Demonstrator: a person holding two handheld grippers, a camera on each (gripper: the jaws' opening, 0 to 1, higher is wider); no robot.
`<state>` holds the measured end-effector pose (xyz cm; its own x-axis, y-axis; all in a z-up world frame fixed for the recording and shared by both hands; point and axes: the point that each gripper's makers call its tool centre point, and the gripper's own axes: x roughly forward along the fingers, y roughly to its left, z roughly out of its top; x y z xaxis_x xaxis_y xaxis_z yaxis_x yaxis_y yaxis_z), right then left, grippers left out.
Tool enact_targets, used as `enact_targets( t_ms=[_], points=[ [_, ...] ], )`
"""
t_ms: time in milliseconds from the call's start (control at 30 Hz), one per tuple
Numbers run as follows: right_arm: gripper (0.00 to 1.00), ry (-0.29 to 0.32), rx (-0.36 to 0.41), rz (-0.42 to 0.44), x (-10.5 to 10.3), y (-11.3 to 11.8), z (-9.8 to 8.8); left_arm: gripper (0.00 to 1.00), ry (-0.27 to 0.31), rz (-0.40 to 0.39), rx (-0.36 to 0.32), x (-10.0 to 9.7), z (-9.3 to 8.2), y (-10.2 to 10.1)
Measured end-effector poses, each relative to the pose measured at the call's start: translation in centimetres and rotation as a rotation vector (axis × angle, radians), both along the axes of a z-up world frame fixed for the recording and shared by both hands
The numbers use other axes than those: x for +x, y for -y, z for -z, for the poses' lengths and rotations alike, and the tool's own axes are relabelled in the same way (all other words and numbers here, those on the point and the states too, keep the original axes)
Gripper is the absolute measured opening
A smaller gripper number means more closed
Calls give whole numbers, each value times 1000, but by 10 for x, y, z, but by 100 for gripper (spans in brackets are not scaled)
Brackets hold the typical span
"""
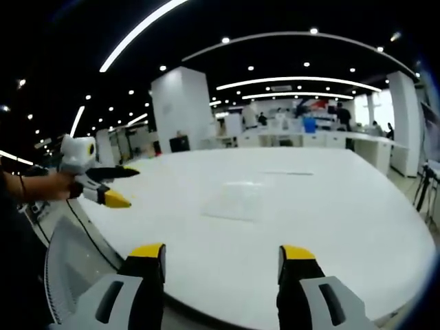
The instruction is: Open the resealable bag by pulling the two sides of the seal apart until the entire bag opening is separated and visibly accessible.
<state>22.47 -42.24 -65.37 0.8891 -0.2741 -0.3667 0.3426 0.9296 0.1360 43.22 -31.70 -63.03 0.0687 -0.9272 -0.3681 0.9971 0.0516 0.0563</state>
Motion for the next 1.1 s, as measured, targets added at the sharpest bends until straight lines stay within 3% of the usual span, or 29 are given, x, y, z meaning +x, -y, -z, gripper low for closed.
enact_targets(
  t_ms=[100, 367, 733, 1100],
  points=[
    [68, -7, 10, 12, 0, 1, 1, 99, -30, 5, -10, -5, 1, -9],
    [80, -8, -47, 37, -1, 5, -3, 99, -97, -13, -8, -13, 12, -22],
    [83, -21, -100, 8, 2, 5, -10, 99, -144, -47, -37, -19, 14, -24],
    [82, 11, -44, 33, -1, 6, -8, 99, -148, -54, -22, -21, 19, -24]
  ],
)
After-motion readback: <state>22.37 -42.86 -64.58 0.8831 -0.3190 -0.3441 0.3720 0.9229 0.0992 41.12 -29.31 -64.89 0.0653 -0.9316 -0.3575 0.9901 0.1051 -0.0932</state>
